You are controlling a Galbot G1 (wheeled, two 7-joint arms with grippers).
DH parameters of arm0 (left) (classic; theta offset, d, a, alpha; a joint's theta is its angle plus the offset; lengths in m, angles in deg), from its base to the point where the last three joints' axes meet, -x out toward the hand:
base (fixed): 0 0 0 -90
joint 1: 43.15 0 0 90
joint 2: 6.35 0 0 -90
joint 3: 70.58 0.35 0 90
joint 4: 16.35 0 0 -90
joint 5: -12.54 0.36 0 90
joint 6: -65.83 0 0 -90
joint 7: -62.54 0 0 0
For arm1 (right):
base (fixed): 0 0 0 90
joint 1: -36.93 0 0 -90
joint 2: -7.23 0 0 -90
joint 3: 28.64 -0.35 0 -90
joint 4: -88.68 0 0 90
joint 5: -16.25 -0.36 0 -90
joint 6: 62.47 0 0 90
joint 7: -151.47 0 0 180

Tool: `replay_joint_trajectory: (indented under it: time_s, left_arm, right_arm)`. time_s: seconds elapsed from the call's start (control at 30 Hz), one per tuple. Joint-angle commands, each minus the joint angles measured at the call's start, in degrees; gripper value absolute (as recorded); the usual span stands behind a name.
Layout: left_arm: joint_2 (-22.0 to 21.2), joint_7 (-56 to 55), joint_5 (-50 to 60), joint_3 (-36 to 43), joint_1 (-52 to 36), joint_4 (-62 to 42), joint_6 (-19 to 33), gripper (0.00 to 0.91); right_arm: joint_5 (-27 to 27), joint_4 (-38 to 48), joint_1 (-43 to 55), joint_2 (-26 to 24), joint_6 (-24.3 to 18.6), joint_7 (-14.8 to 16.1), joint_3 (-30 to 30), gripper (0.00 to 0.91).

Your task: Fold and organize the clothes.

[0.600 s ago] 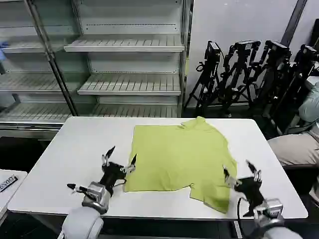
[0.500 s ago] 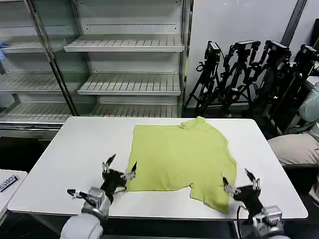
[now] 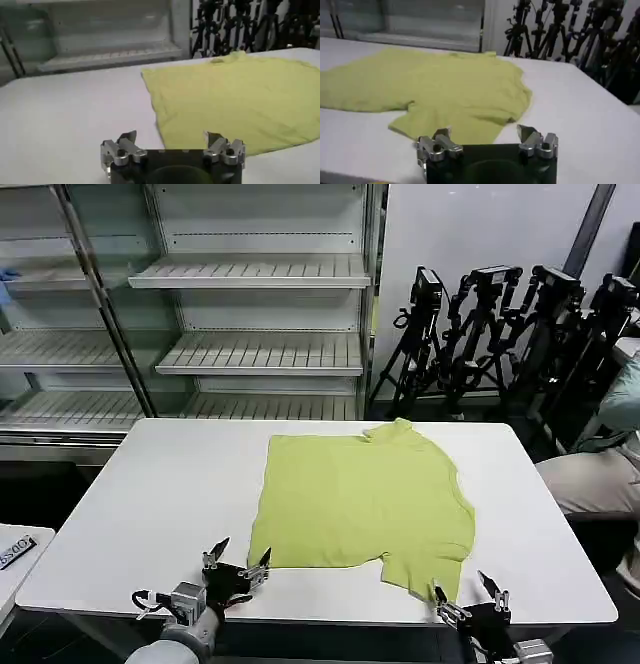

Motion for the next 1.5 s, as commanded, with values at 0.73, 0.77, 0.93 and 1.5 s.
replay_joint_trajectory:
  time_s: [0.73,0.77,0.93,1.5]
  left_arm:
    - [-0.9,-3.0,-5.8,2.4,0.5,0.1,-1.9,0.020]
    - [-0.9,-3.1,-5.8,2.4,0.4,0.2,-1.9,0.020]
    - [-2.1,-3.0,-5.8,2.0,-2.9,0.8,-1.8,0.010]
    - [-6.0,-3.1,-13.7,2.7,-26.9,-17.2,-1.4,0.010]
  right_arm:
    - [-6.9,-1.4,0.4,-1.3,2.3,0.2,0.5,0.000]
    - [-7.5,-1.5,1.6,-1.6,2.1,0.3,0.1,0.000]
    - [-9.7,1.2,11.7,-3.0,3.8,0.1,-1.0,0.000]
    - [-8.0,24.9,44.0,-3.1,6.3,-0.3,9.1,0.000]
